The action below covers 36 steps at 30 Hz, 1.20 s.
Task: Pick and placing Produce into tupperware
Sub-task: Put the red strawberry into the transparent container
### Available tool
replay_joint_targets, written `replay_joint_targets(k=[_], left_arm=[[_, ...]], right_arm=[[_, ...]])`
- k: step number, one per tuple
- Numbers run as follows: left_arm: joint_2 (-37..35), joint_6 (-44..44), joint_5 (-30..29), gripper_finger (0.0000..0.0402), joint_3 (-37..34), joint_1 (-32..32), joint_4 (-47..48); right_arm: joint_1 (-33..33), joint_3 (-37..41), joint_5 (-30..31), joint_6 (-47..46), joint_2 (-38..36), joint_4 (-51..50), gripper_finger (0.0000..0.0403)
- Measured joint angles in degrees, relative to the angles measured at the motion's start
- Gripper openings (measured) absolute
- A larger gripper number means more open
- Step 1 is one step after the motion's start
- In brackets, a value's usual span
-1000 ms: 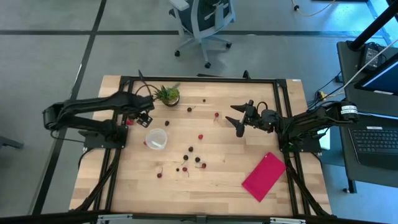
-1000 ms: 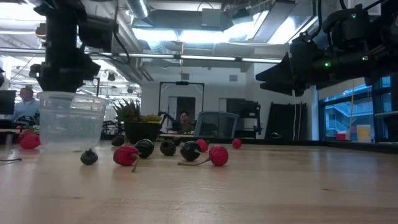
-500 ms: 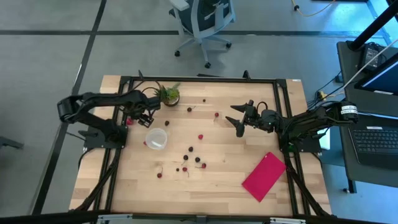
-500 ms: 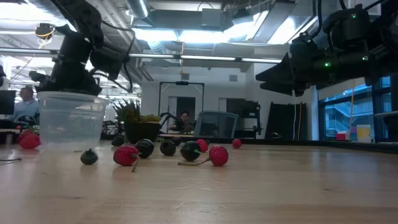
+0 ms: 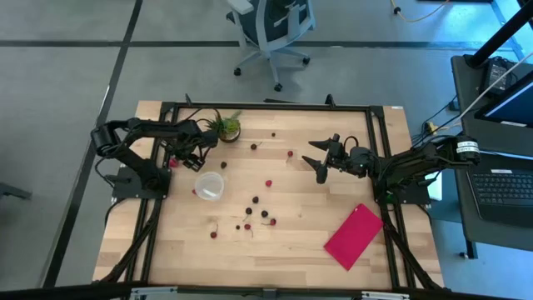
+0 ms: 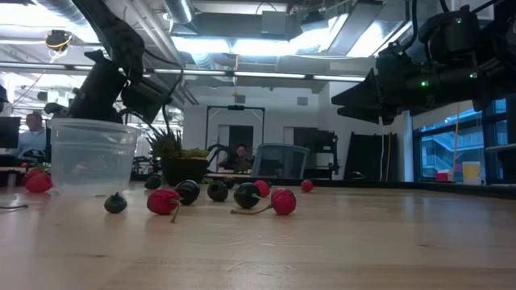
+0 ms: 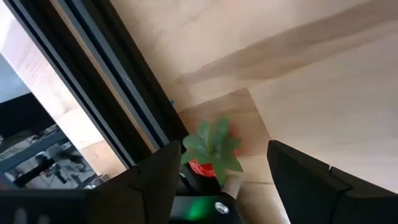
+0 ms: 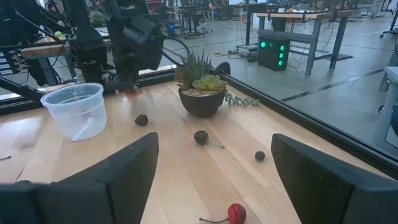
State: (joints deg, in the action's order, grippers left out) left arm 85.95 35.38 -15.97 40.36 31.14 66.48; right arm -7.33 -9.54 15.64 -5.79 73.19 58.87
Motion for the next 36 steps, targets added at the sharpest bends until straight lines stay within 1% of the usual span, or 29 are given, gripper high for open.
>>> replay_joint_targets(k=[8,26,36], left_arm=[[2.4,0.0,-2.5,0.0205,0.0,0.8,-0.9],[2.5,0.0,-2.5,0.0146,0.0,0.7,-1.2],[2.4,0.1,-2.4,0.0126,-1.3,1.0,-1.3]], right_arm=[[0.0,0.0,0.0,0.0,0.0,0.0,0.0314],[0.0,0.0,0.0,0.0,0.0,0.0,0.0314],[0.0,0.0,0.0,0.0,0.0,0.0,0.0314]])
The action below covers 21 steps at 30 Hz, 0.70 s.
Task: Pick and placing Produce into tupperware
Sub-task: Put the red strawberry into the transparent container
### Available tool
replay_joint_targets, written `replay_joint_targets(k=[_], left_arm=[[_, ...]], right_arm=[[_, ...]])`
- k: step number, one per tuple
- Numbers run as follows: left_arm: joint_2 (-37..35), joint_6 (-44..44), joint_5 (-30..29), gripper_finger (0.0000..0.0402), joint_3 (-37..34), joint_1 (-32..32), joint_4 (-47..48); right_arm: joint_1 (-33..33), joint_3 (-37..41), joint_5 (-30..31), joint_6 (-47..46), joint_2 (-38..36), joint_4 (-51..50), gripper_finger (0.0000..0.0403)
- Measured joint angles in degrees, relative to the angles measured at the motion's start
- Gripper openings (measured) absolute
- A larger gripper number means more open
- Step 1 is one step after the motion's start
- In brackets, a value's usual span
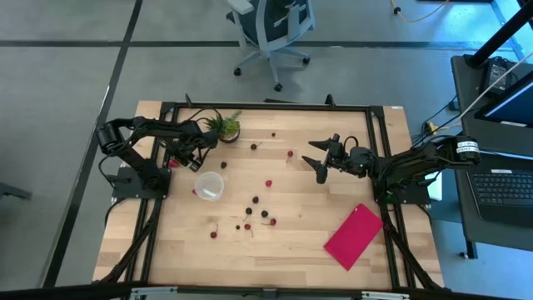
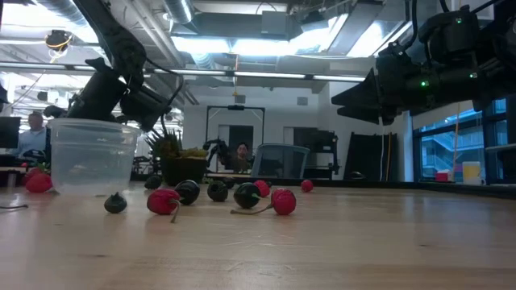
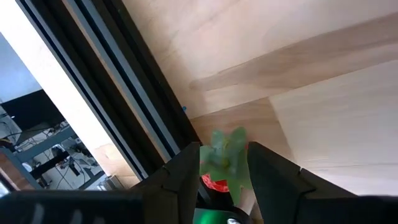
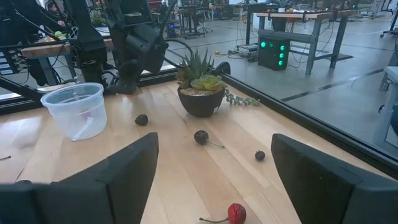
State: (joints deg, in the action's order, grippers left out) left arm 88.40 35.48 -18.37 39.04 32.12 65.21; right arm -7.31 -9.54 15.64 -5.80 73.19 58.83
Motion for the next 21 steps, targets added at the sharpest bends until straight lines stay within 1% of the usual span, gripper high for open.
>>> replay_joint_targets(k=[6,10,21], left_arm=[[0.0,0.2,-0.3,0.0120,-0.9,0.6,-0.7],[0.0,-0.1,-0.4,0.0108,-0.9,0.6,-2.9],[0.0,-0.1,-0.4,0.0042,-0.9,0.6,-3.9]], right_arm=[[0.0,0.0,0.0,0.0,0.0,0.0,0.0314],[0.0,0.0,0.0,0.0,0.0,0.0,0.0314],[0.0,0.0,0.0,-0.1,0.0,0.0,0.0314]])
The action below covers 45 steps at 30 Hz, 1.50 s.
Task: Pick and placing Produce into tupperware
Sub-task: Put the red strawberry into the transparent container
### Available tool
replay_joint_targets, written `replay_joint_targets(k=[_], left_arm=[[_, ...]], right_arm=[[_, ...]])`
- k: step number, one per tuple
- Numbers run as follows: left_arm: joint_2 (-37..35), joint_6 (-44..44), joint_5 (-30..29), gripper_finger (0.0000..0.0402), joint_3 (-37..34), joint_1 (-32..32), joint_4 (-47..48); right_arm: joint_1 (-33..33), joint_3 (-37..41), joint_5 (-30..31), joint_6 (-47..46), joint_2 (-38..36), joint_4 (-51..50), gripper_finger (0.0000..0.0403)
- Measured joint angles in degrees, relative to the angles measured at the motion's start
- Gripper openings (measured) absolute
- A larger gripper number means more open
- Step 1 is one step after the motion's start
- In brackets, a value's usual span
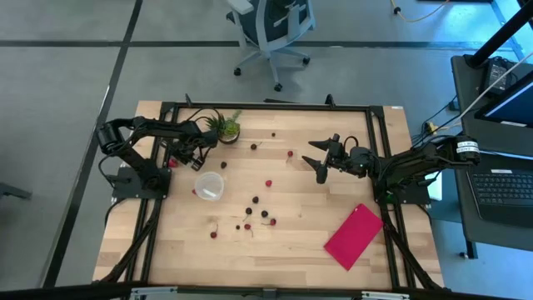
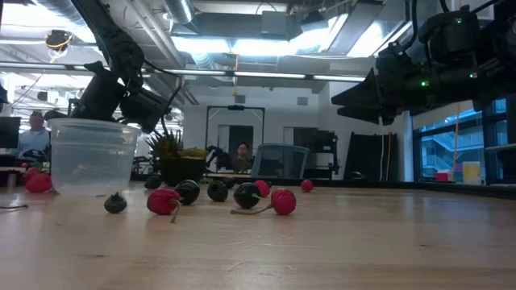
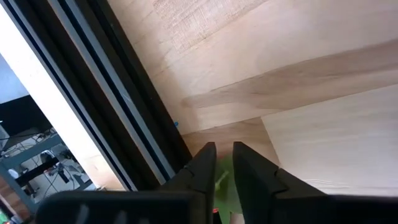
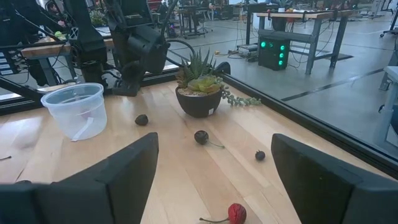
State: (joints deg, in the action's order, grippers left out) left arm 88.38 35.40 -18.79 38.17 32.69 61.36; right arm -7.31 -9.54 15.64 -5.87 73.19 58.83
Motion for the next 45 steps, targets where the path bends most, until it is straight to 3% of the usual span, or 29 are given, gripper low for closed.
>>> replay_joint_targets(k=[7,14,22,27,33,38,45], left_arm=[[0.0,-1.0,0.0,0.0007,0.0,0.0,0.0],[0.0,-3.0,0.0,0.0003,0.5,-0.8,1.3],[-1.4,-3.0,-2.5,0.0002,7.7,-4.0,6.7],[-6.5,-3.1,-3.3,0.0001,12.9,-7.8,6.9],[-18.8,0.1,-3.4,0.0001,14.4,-16.8,2.1],[-29.3,4.5,-3.4,0.0001,14.4,-28.7,-7.1],[-32.5,12.2,-7.3,0.0000,9.7,-43.7,-15.1]], right_arm=[[0.0,0.0,0.0,0.0,0.0,0.0,0.0314],[0.0,0.0,0.0,0.0,0.0,0.0,0.0314],[0.0,0.0,0.0,0.1,0.0,0.0,0.0314],[0.0,0.0,0.0,0.1,0.0,-0.4,0.0314],[0.0,0.0,0.0,0.3,0.0,-1.2,0.0314],[0.0,0.0,0.0,0.3,0.0,-1.2,0.0314],[0.0,0.0,0.0,0.3,0.0,-1.2,0.0314]])
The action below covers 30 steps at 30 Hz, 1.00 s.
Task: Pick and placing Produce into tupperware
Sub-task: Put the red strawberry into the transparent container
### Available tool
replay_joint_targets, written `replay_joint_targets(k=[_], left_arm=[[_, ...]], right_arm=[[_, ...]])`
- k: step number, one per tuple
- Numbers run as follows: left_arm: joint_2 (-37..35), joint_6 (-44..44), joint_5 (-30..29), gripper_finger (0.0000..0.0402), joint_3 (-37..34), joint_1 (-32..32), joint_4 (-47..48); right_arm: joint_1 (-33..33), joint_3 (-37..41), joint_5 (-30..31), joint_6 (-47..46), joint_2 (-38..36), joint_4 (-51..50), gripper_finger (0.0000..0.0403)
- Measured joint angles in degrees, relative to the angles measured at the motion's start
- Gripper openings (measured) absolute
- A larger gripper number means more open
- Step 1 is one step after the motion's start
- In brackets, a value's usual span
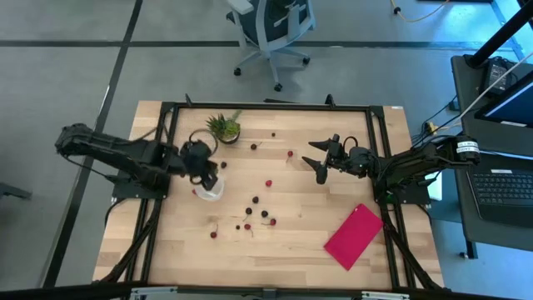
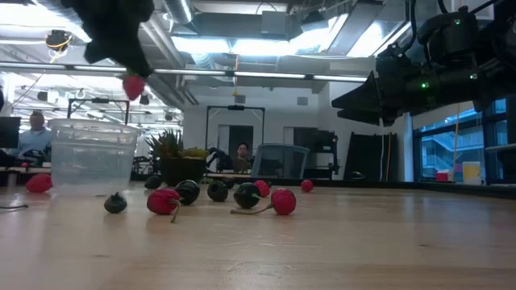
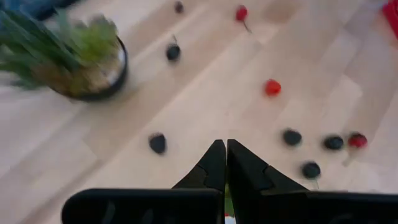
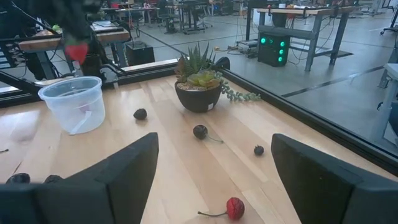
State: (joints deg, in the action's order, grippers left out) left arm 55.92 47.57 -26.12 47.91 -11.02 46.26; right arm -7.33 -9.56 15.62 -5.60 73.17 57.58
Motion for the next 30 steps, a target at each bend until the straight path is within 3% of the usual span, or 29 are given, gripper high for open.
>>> replay_joint_targets(k=[8,13,25,30], left_arm=[[3.0,12.0,-5.9,0.0000,-7.1,-9.2,-6.1],[5.2,17.7,-6.3,0.0000,-9.1,-12.2,-6.5],[11.4,21.1,-6.5,0.0001,-9.3,-13.9,-6.0],[12.5,21.0,-6.4,0.0021,-9.3,-13.9,-6.0]], right_arm=[[0.0,0.0,0.0,-0.3,0.0,0.0,0.0314],[0.0,0.0,0.0,-1.7,0.0,0.0,0.0314],[0.0,0.0,0.0,-1.8,0.0,0.0,0.0314],[0.0,0.0,0.0,-1.8,0.0,0.0,0.0314]])
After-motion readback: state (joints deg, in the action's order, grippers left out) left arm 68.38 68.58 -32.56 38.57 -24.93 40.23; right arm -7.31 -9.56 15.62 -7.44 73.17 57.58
